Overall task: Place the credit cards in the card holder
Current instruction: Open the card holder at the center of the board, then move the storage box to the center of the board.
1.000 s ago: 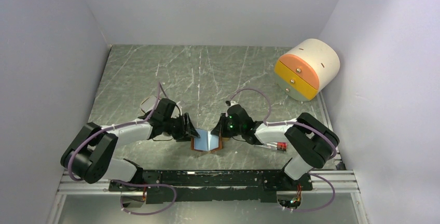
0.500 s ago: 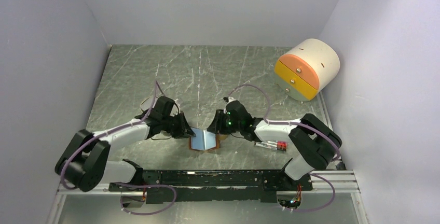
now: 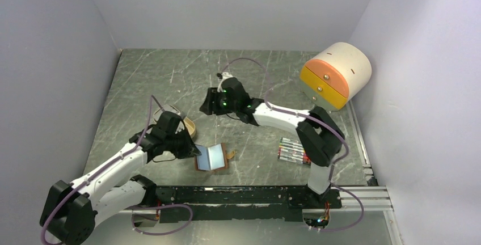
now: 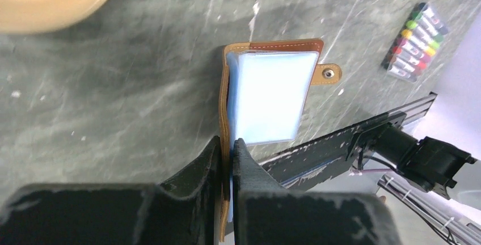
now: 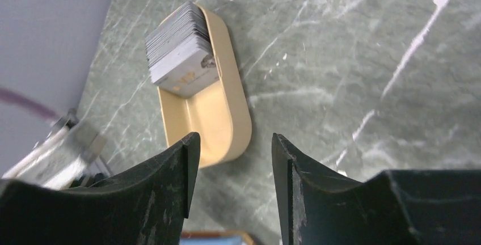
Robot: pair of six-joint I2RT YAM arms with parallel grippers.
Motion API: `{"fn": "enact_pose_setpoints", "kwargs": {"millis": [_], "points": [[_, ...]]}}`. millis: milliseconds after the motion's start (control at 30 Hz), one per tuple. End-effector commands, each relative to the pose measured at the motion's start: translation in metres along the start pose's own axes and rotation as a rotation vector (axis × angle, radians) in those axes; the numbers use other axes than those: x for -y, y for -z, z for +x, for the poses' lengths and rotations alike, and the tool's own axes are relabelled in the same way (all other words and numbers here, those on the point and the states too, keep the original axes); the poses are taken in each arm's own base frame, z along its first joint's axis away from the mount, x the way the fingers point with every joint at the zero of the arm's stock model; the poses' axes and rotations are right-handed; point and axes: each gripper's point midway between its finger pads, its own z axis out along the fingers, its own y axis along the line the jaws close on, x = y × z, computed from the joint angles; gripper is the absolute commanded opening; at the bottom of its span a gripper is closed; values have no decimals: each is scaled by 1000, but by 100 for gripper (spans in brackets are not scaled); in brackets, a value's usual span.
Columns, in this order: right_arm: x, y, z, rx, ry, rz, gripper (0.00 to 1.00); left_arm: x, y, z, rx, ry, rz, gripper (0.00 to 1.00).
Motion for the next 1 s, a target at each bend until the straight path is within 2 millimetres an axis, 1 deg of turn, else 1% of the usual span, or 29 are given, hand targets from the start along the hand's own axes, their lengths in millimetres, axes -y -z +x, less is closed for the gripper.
{"fn": "enact_pose_setpoints", "kwargs": {"millis": [0, 33, 67, 133, 200, 300, 333, 433, 567, 700, 833, 967], "points": [[-9, -27, 12, -76, 103, 48, 53, -4, 27, 5, -7, 22, -80, 9], [-12, -34, 14, -80, 114, 56, 53, -1, 36, 1, 13, 12, -84, 9], [-13, -41, 15, -84, 122, 66, 53, -2, 44, 1, 19, 10, -104, 9], [-12, -56, 24, -113, 133, 79, 54, -7, 56, 4, 26, 14, -130, 9], [-15, -68, 32, -137, 150, 75, 53, -13, 60, 9, 20, 15, -141, 9], [-16, -85, 46, -174, 188, 93, 48, -20, 63, 17, 1, 34, -162, 9], [-19, -89, 45, -173, 197, 95, 47, -21, 65, 18, 5, 39, -163, 9], [-16, -98, 54, -194, 209, 117, 47, -20, 70, 16, 25, 37, -158, 9], [-13, -105, 59, -199, 231, 147, 44, -21, 72, 15, 35, 29, -168, 9], [-4, -106, 60, -197, 253, 196, 35, -21, 70, 17, 26, 19, -153, 9], [0, -103, 63, -199, 254, 208, 23, -17, 70, 13, 41, 10, -137, 9], [1, -99, 60, -183, 257, 216, 18, -18, 67, 13, 36, -1, -140, 9]]}}
